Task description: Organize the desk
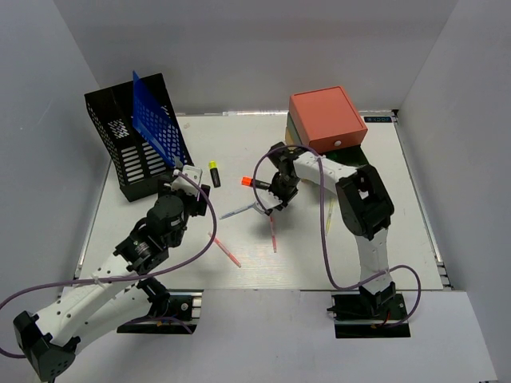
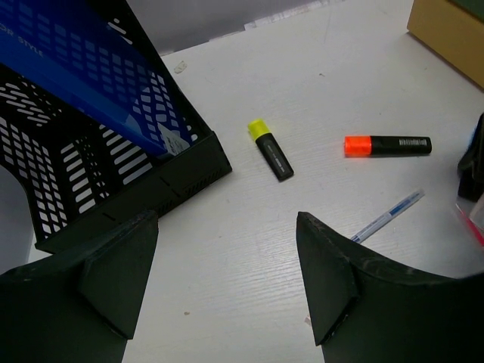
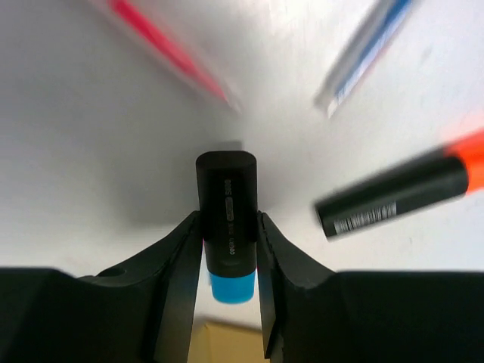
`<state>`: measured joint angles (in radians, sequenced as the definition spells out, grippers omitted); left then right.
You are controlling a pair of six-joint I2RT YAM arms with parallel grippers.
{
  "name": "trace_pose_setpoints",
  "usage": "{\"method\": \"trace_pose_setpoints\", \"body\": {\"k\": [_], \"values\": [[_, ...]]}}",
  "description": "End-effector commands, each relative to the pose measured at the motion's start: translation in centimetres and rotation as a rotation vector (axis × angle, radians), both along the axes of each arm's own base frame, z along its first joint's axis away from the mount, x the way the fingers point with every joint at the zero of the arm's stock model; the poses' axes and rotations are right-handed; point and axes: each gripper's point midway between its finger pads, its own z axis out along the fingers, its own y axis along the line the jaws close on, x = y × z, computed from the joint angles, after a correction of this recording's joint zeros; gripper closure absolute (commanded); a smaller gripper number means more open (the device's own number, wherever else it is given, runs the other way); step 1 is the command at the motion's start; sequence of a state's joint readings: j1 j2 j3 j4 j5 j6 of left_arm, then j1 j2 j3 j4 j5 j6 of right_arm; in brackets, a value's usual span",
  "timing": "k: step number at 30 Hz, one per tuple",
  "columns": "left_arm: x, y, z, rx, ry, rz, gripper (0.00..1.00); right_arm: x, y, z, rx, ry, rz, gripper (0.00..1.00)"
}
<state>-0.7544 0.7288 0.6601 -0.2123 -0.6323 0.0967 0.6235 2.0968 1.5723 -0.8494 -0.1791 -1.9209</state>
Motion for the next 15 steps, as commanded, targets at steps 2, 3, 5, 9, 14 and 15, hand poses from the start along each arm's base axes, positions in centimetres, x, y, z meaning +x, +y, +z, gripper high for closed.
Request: {"method": "trace_pose_setpoints", "body": {"k": [2,3,5,9,14,15], "values": [[-0.2,0.5,0.6,-0.021,-0.037,0.013,0.17,-5.6,2.3,3.7,0.194,0.217,-0.051,1.0],[-0.2,0.6,0.8,-0.022,-0.043,0.015,0.17,-5.8,2.4,4.4,0.215,0.222,-0.059,1.0],[-0.2,0.7,0.7,-0.02,-0.043,0.018,0.17,-6.5,2.8,6.6,0.273,0.231,-0.091,1.0],[-0.3,0.9,0.8,-0.022,-0.052,0.023,0.17,-7.4,2.9,10.4,0.373,0.219,-0.155,1.0],[-0.4,0.8,0.9,-0.03,-0.058,0.015,0.17,-8.1,2.9,17.5,0.547,0.179,-0.311,1.0],[-0.3,0.7,0.9,-0.031,-0.058,0.012,0.17,-8.1,2.7,18.7,0.575,0.168,-0.339,1.0]]}}
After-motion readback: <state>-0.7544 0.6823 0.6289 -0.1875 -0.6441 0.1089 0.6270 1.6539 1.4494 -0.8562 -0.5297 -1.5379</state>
